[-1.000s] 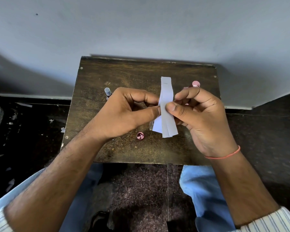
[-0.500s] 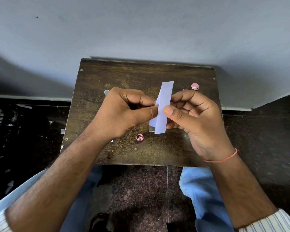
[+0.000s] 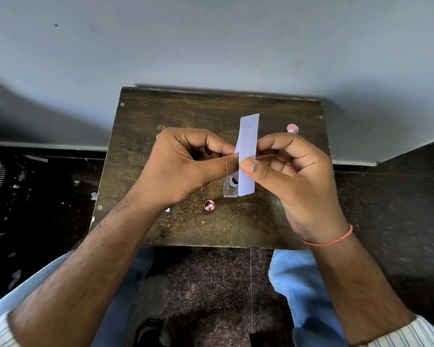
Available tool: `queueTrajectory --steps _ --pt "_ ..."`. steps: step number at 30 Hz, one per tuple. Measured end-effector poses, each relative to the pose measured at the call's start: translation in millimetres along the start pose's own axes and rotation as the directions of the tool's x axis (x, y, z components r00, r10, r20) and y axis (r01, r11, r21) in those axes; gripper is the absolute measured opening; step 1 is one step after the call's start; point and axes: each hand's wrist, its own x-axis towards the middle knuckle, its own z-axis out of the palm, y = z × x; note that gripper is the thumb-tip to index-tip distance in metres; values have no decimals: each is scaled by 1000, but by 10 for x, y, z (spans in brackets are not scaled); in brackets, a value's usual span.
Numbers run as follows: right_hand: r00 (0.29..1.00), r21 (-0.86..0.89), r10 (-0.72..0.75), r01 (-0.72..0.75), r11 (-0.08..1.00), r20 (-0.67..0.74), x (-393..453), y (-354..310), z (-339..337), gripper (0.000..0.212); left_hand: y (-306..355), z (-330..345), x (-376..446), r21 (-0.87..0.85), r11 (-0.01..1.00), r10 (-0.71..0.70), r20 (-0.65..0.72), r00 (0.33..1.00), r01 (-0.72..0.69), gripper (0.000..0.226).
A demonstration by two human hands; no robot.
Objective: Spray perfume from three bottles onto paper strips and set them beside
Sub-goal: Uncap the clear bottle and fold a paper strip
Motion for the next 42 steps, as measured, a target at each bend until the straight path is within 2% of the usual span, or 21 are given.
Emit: queueTrajectory --steps 8,13,17,21,29,35,42 --pt "1000 -12 -31 31 999 -1 3 5 -1 16 -29 -24 3 0 1000 5 38 999 -5 13" --pt "1000 -2 10 -10 1000 -13 6 17 -14 10 -28 -11 -5 89 996 4 20 1000 -6 12" --pt "999 31 51 -51 998 -7 4 9 -13 6 7 -6 -13 216 973 85 2 996 -83 15" --pt "995 46 101 -101 994 -1 -8 19 -33 4 1 6 -37 275 957 108 -36 994 -94 9" --pt "989 -21 149 -149 989 -1 -23 27 -30 3 15 6 -47 416 885 225 9 974 -209 19" --pt "981 -30 193 -192 981 26 -34 30 -25 10 -6 20 -51 583 764 334 6 942 -275 18" --pt "986 -84 164 -161 983 22 -31 59 -31 10 9 21 -54 611 712 403 48 914 -346 23"
